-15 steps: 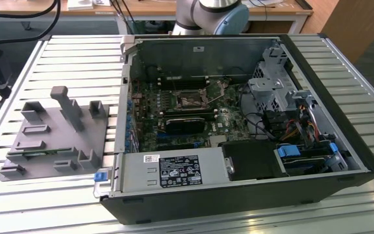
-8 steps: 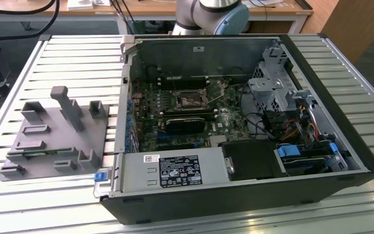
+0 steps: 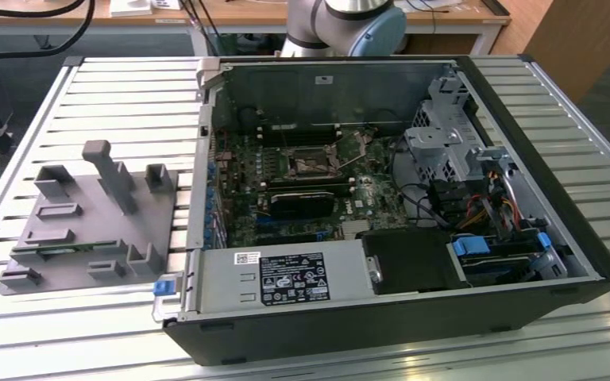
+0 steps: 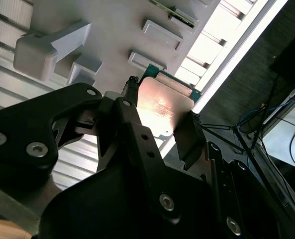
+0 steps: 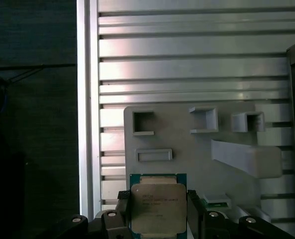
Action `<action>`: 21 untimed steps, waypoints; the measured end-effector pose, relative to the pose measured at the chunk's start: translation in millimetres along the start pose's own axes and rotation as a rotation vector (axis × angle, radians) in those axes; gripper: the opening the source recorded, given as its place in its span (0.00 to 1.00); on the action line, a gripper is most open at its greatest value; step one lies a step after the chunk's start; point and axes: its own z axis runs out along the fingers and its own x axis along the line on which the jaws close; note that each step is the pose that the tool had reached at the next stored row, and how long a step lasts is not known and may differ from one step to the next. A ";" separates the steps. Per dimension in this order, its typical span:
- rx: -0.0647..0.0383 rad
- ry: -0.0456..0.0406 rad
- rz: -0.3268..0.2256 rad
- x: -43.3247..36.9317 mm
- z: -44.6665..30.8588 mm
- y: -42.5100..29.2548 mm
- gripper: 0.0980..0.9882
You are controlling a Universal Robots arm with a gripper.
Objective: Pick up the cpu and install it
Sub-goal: 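Pick up the cpu and move it towards the insertion slot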
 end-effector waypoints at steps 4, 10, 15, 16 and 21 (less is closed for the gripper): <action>0.000 0.0000 0.000 0.0 -3.1 0.1 0.49; 0.000 0.0001 0.000 0.0 -7.6 0.4 0.49; 0.000 0.0000 0.000 0.0 -11.2 0.6 0.49; 0.000 -0.0001 0.000 0.0 -11.9 0.6 0.49; 0.000 0.0001 0.000 0.0 -15.7 0.8 0.49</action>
